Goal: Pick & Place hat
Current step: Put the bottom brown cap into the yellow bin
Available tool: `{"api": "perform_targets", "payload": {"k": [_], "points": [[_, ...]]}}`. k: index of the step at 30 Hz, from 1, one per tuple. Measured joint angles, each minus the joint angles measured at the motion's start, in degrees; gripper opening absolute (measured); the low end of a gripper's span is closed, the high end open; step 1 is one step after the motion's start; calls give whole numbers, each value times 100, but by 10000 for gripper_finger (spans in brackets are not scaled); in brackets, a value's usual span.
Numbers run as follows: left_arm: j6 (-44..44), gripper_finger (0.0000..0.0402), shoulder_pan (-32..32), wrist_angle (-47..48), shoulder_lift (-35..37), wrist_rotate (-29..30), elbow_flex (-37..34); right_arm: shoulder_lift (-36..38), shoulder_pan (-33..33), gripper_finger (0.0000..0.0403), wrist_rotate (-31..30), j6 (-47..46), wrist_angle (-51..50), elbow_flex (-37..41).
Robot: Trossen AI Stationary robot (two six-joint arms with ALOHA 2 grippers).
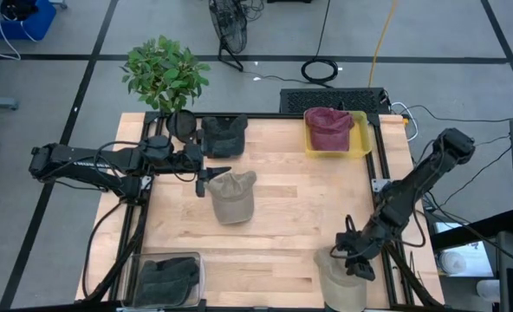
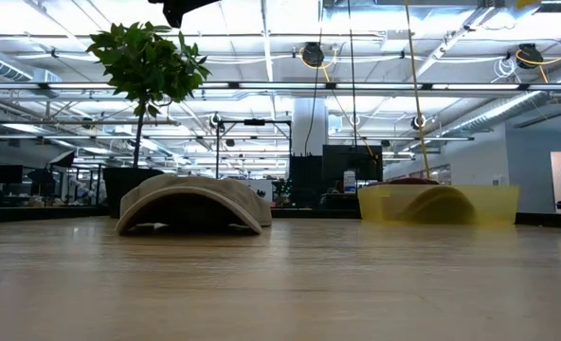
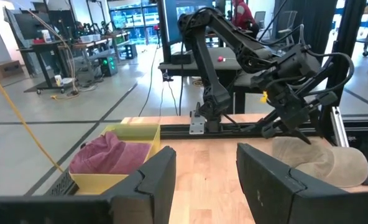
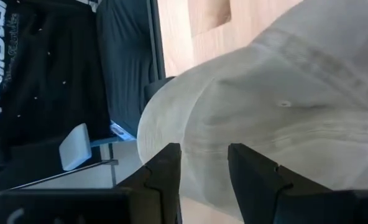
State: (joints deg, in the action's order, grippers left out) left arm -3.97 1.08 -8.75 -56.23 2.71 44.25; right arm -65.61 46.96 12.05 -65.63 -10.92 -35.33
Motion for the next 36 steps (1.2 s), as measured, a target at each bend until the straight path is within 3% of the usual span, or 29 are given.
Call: {"api": "perform_targets", "payload": {"k": [24,36], "points": [[393,172,-4,1,0,30,0,-1010,415,143,0,-424,480,2],[382,172,-4,4,0,30,0,-1299,394,97,26,-403,594,2]]}}
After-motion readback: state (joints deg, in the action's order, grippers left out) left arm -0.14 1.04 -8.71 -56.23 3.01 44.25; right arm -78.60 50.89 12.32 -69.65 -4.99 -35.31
